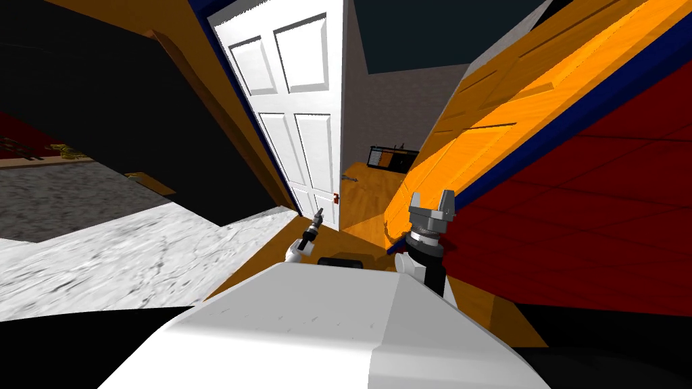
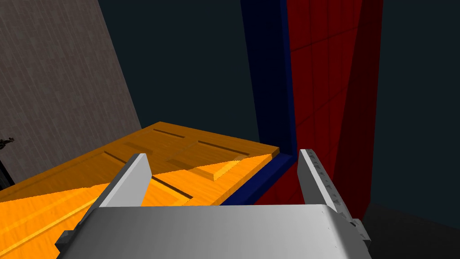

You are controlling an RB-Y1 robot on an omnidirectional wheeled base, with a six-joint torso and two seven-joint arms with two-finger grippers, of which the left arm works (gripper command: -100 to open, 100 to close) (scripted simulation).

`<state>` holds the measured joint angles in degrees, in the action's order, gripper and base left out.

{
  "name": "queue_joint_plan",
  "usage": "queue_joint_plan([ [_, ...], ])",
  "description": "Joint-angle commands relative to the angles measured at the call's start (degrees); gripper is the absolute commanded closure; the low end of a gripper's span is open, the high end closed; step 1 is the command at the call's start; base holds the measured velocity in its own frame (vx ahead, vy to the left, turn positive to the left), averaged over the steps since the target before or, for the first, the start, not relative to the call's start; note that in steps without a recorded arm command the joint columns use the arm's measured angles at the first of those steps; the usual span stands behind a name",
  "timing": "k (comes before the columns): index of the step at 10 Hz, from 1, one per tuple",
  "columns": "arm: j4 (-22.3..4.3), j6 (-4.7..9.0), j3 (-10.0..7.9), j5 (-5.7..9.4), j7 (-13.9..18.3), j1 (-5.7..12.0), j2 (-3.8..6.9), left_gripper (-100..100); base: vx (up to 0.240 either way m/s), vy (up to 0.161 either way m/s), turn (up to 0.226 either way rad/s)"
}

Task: Push the door open

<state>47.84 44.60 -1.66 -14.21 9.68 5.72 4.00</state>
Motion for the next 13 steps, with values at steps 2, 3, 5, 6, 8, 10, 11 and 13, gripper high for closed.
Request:
queue_joint_plan([
  [2, -3.47, 0.68, -0.10, -0.58, 0.40, 1.46, -0.68, -100, 0.130, 0.053, -0.043],
  [3, -5.45, 1.11, -0.18, -0.86, 0.61, 2.29, -1.01, -100, 0.110, 0.063, -0.051],
  [5, -7.20, 1.48, -0.25, -1.11, 0.79, 3.03, -1.34, -100, 0.096, 0.060, -0.038],
  [6, -8.78, 1.82, -0.32, -1.33, 0.96, 3.70, -1.68, -100, 0.079, 0.057, -0.043],
  [8, -11.15, 2.33, -0.41, -1.66, 1.21, 4.69, -2.20, -100, 0.101, 0.048, -0.048],
  [10, -13.96, 2.93, -0.53, -2.06, 1.50, 5.88, -2.96, -100, 0.109, 0.058, -0.045],
  [11, -14.98, 3.15, -0.57, -2.20, 1.61, 6.31, -3.24, -100, 0.106, 0.056, -0.033],
  [13, -15.26, 3.12, -0.58, -2.26, 1.69, 6.52, -3.40, -100, 0.076, 0.032, -0.018],
])
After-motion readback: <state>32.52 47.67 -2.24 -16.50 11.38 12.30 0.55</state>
